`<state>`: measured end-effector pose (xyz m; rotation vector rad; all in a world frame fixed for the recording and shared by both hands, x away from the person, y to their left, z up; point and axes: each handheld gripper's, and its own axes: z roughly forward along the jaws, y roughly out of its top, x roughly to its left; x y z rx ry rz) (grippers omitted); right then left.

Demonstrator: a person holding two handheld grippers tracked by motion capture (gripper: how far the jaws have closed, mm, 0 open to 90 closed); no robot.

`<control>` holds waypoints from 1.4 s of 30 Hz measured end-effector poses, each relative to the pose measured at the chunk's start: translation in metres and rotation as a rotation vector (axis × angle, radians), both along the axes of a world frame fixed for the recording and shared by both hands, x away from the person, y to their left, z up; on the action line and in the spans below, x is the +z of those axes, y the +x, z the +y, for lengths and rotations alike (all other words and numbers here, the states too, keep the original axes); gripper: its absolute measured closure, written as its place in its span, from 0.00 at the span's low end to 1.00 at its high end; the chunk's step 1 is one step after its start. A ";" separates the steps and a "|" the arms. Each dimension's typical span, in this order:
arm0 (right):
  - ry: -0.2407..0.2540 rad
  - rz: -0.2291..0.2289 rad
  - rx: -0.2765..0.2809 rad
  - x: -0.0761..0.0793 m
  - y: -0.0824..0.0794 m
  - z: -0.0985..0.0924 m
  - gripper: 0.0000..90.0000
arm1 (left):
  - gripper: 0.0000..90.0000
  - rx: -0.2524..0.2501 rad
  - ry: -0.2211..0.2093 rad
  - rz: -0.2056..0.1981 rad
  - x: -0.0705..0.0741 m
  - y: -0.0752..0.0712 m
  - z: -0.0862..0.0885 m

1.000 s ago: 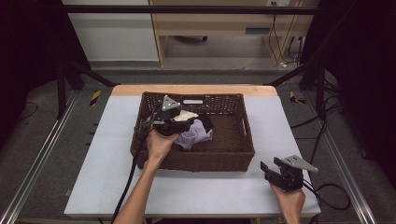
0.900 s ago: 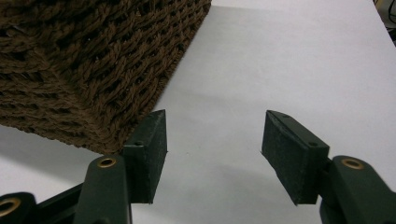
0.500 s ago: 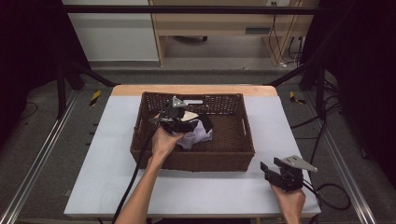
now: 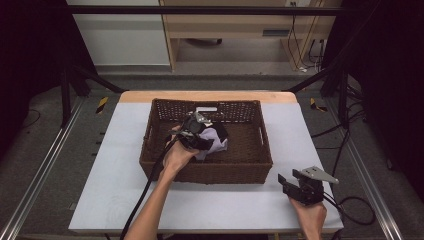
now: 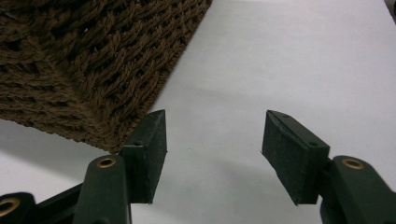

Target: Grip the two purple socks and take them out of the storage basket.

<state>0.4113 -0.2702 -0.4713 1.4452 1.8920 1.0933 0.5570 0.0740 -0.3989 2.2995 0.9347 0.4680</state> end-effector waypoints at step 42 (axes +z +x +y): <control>-0.015 -0.001 0.009 0.000 0.000 -0.001 0.47 | 0.95 0.091 -0.412 -0.271 0.045 -0.019 0.044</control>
